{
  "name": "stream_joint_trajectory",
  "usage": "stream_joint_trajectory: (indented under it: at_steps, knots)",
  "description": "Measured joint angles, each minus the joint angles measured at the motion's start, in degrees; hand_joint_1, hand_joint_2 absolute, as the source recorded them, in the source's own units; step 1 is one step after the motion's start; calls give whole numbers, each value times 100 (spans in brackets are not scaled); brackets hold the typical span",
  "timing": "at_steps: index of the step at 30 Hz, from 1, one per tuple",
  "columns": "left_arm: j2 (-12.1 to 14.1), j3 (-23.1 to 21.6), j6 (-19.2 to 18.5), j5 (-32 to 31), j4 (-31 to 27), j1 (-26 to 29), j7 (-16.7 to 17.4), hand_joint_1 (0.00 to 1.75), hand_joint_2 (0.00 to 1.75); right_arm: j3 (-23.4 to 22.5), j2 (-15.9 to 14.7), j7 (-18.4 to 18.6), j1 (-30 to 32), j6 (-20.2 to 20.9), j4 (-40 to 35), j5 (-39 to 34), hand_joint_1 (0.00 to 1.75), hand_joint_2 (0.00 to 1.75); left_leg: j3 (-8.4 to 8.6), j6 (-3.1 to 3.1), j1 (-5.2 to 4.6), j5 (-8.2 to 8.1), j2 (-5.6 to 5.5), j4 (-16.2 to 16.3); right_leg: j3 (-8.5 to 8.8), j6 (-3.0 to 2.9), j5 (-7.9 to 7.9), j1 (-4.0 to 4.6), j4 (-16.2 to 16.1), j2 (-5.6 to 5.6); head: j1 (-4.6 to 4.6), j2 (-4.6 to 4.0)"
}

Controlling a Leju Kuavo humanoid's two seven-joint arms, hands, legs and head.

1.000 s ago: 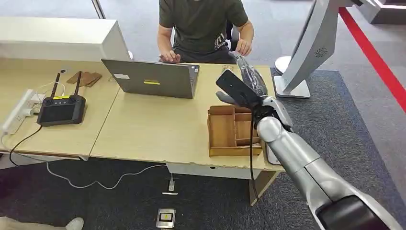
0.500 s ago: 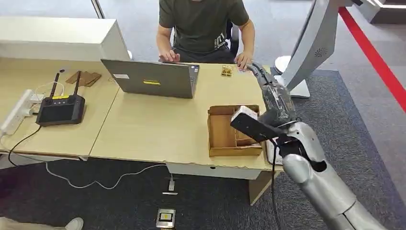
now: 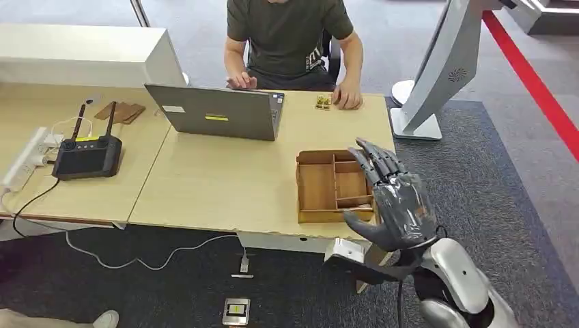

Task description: Pass the card to the sensor for recognition and then transmit it.

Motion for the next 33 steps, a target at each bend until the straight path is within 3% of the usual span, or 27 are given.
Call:
stream_joint_trajectory:
  at_steps: [3, 6, 7, 10, 21, 33]
  knots:
    - [-50, -9, 112, -99, -59, -5, 4, 0, 175, 88, 24, -44, 58, 201, 29, 199, 0, 175, -1, 0, -2, 0, 0, 0, 2, 0, 0, -2, -1, 0, 0, 0]
    - [-576, -63, 982, -273, -136, -19, 276, 0, 175, 280, 179, 7, 44, 472, 234, 332, 0, 175, -2, 7, -17, 3, 0, -1, 0, 7, 0, -9, 2, -1, -9, 0]
    - [-779, -100, 1130, -306, -192, -22, 345, 0, 175, 358, 262, 13, 26, 501, 338, 312, 0, 175, -6, 11, -21, 5, -1, -2, 1, 8, 1, -9, 4, -1, -9, 0]
    - [-1062, -192, 1281, -326, -363, -44, 461, 0, 175, 588, 446, 13, -157, 476, 778, 166, 0, 175, -9, 14, -12, 6, -2, -1, 2, 20, 11, -6, -7, -1, 2, 0]
    - [-1128, -461, 1235, -345, -468, -101, 422, 0, 175, 949, 783, 127, -624, 118, 2405, 269, 0, 175, -11, 27, -20, 15, -11, -1, 2, 24, 13, -7, -2, -9, -4, 0]
    - [-1139, -666, 1233, -302, -474, -140, 348, 0, 175, 970, 852, 339, -959, 98, 3527, 74, 0, 175, -11, 31, -21, 16, -10, 0, 1, 33, 18, -14, -5, -9, -4, 0]
